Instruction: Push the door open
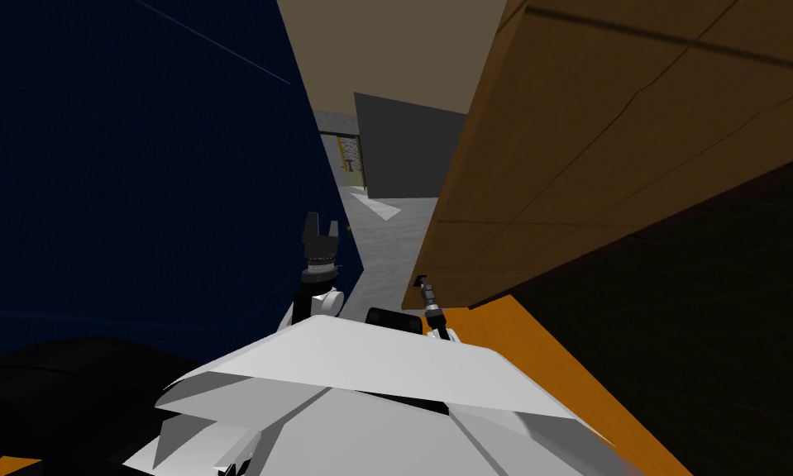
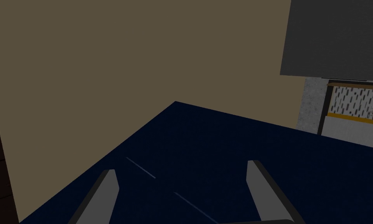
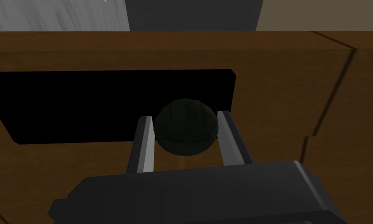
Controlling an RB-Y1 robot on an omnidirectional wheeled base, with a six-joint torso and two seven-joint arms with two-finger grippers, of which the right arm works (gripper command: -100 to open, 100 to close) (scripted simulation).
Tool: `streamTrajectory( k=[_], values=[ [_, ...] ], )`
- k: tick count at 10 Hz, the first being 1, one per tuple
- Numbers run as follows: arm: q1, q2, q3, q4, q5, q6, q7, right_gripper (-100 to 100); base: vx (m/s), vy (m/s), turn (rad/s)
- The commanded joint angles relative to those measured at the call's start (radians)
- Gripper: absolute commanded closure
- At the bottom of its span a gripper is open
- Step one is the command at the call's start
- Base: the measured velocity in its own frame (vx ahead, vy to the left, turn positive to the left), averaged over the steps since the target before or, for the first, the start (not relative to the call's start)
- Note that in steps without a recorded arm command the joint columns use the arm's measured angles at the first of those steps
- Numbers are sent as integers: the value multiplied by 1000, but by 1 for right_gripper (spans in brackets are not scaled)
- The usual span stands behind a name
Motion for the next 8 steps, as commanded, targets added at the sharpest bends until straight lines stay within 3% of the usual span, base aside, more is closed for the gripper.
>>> streamTrajectory(
  k=[1,4,8],
  values=[
    [4,-9,-33,-15,-14,6,13,100,175,80,-66],
    [-6,-5,-55,-5,-23,8,25,100,125,69,-40],
    [-13,0,-70,1,-30,9,34,100,42,34,-26]
  ],
)
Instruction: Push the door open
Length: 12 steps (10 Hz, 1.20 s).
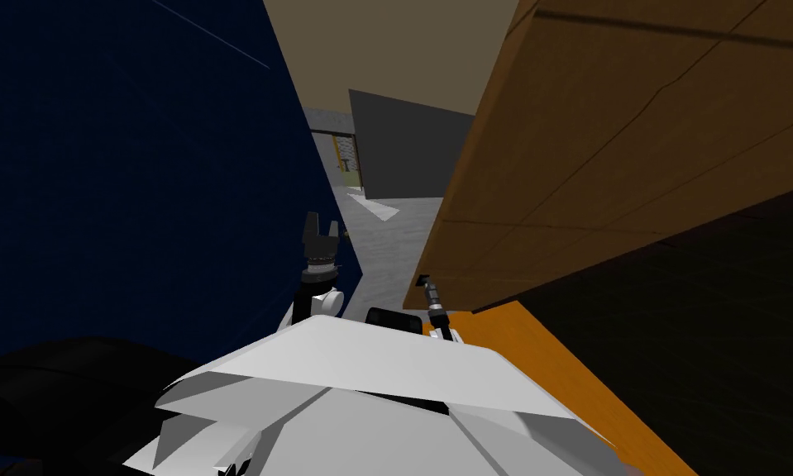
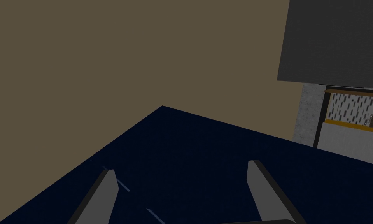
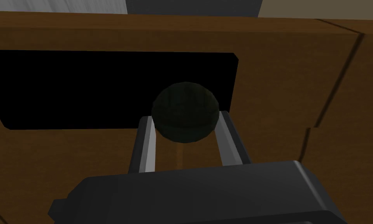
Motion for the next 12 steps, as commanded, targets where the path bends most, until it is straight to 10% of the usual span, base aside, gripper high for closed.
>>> streamTrajectory(
  k=[1,2,3,12],
  values=[
    [-18,1,-29,13,-11,-3,12,100,70,12,-96],
    [-25,7,-44,20,-18,-2,20,100,122,34,-125],
    [-8,4,-24,11,-12,-7,7,-100,-87,24,-45],
    [13,15,-10,-3,-14,-12,-5,-100,-126,20,-7]
  ],
)
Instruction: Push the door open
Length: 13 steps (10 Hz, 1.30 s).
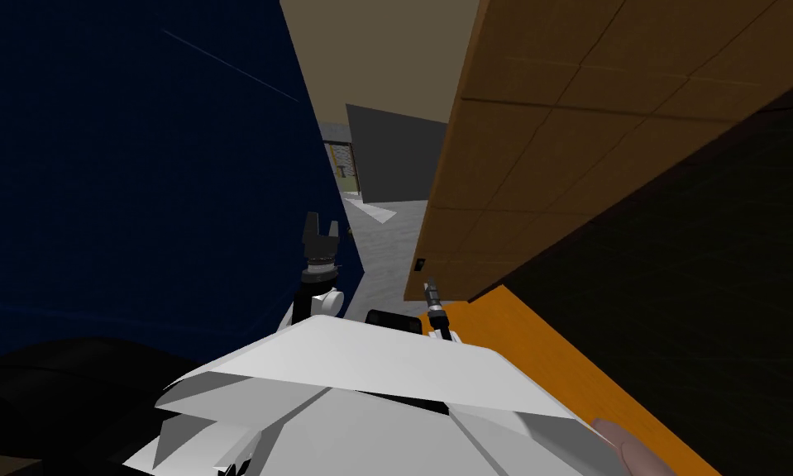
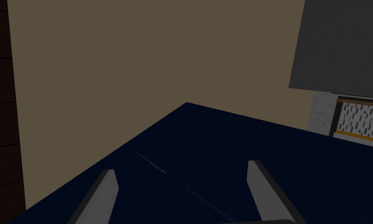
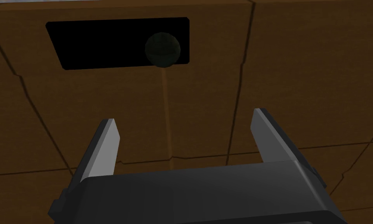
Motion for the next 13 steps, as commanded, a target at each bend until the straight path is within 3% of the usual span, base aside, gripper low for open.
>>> streamTrajectory(
  k=[1,6,7,8,13],
  values=[
    [-6,-1,-3,6,-2,-3,4,-100,168,19,15],
    [-29,16,-17,34,-8,-16,15,-100,195,38,21],
    [-27,12,-15,31,-8,-14,13,-100,86,15,-6],
    [-27,12,-15,31,-8,-14,13,100,-19,1,1],
    [-27,12,-15,31,-8,-14,13,100,-14,-3,2]
  ],
)
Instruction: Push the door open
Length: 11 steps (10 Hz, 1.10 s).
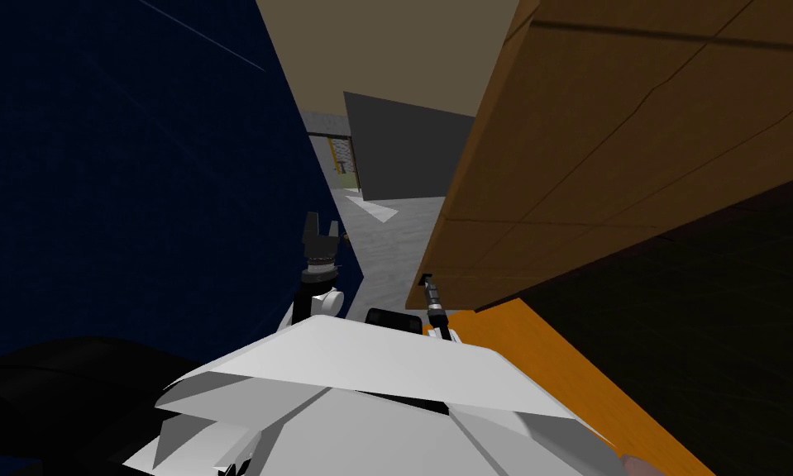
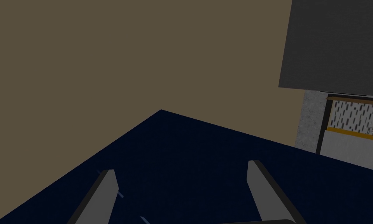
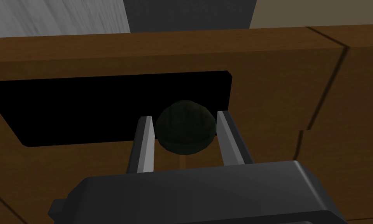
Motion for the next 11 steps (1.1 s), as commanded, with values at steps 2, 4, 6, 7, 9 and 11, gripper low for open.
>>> streamTrajectory(
  k=[2,4,6,7,9,11],
  values=[
    [-7,-13,-21,4,-10,2,10,100,131,13,-40],
    [-12,-21,-38,8,-17,4,18,100,196,13,-35],
    [-19,-27,-59,12,-27,7,27,100,183,-11,-96],
    [-1,-25,-42,-9,-23,14,19,-100,-67,-4,-61],
    [6,-22,-39,-17,-24,17,15,-100,-253,59,-20],
    [17,-10,-33,-31,-26,21,9,-100,-250,72,-41]
  ],
)
